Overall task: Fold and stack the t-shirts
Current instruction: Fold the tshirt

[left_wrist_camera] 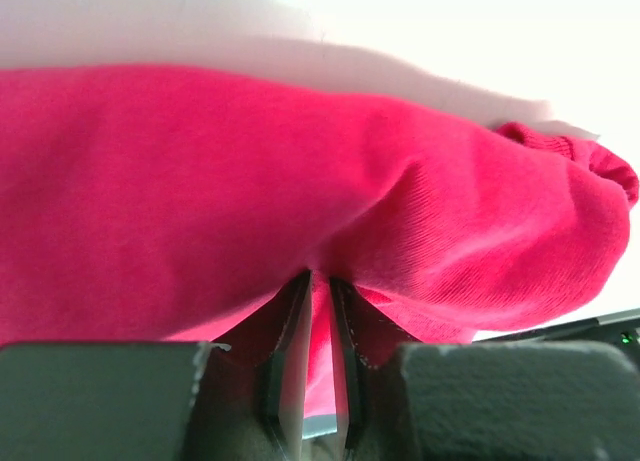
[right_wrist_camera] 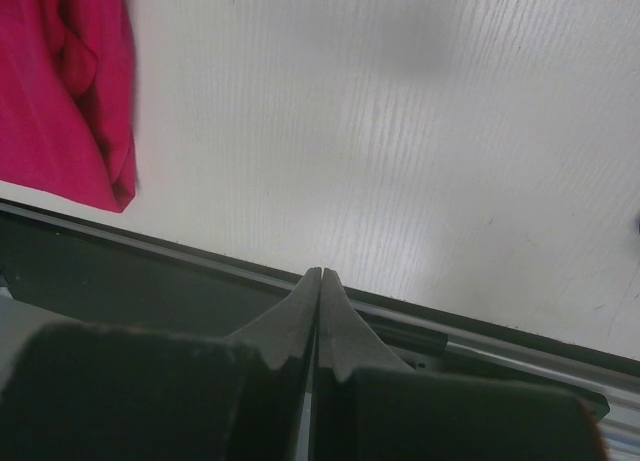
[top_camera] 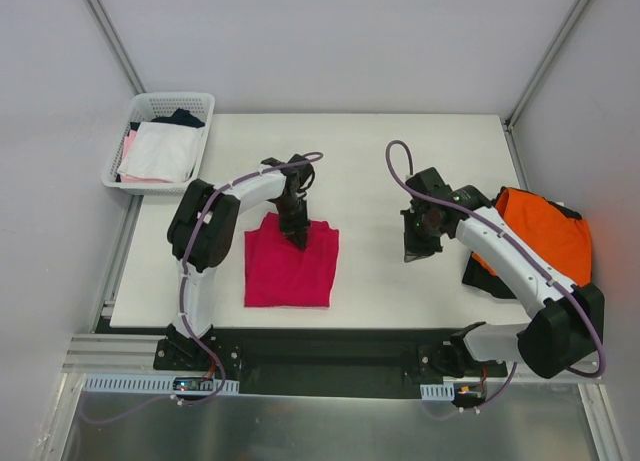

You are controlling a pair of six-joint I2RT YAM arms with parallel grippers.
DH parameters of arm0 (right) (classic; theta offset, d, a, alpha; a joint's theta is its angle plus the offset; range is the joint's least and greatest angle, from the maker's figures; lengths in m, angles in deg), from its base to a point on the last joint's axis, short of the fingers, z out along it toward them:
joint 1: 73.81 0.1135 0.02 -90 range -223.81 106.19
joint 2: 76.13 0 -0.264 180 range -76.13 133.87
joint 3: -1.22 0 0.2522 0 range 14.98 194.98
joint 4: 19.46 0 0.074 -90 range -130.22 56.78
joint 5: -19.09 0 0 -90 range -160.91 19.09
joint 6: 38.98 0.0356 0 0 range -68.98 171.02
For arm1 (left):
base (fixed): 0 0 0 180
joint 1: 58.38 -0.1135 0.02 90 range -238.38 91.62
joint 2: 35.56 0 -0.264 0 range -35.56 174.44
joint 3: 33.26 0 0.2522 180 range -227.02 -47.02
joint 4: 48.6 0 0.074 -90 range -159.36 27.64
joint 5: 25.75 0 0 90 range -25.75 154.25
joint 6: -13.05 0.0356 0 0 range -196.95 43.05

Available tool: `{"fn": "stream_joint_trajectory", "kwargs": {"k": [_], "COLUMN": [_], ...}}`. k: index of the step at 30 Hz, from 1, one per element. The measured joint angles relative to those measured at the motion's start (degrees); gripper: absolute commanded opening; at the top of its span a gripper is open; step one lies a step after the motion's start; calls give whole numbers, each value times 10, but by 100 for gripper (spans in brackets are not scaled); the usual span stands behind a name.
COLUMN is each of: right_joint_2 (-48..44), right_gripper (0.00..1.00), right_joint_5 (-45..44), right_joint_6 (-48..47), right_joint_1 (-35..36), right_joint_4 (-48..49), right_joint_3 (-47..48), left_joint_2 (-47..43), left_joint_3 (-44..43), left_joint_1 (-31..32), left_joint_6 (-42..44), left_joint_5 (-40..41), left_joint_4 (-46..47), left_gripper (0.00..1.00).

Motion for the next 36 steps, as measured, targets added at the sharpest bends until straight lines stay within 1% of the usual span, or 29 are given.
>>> {"fn": "stream_joint_trajectory", "kwargs": {"k": [5,9,15,19,21,22,24,25,26,27,29,33,35,36], "right_joint_2": [-8,-8,-8,-8,-8,-8,-8,-8,-8,-8,-8,-8,-8,-8], "right_gripper": [1,1,1,1,1,1,1,1,1,1,1,1,1,1], "right_joint_5": [0,1,2,2,2,2,2,2,2,3,4,7,7,8], "right_joint_6": [2,2,2,2,2,2,2,2,2,1,1,1,0,0], "right_joint_1": [1,1,1,1,1,1,1,1,1,1,1,2,2,2], "right_joint_4": [0,1,4,5,5,5,6,6,6,6,7,8,8,8], "right_joint_3": [-9,-9,-9,-9,-9,-9,-9,-9,-9,-9,-9,-9,-9,-9], "left_joint_2": [-57,-88,-116,-122,-123,-123,-128,-132,-134,-137,-137,-138,-140,-142], "left_joint_3": [90,140,182,191,192,191,191,187,178,166,127,7,-38,-55], "left_joint_1": [0,0,0,0,0,0,2,4,5,7,8,9,12,15], "left_joint_6": [-25,-29,-29,-29,-29,-29,-31,-33,-36,-38,-40,-38,-37,-36], "left_joint_5": [-2,-2,-2,-2,-2,-1,7,16,25,38,56,93,108,116], "left_joint_4": [34,45,54,55,55,55,54,49,41,32,11,-19,-28,-34], "left_gripper": [13,13,13,13,16,21,27,31,37,41,49,52,52,50]}}
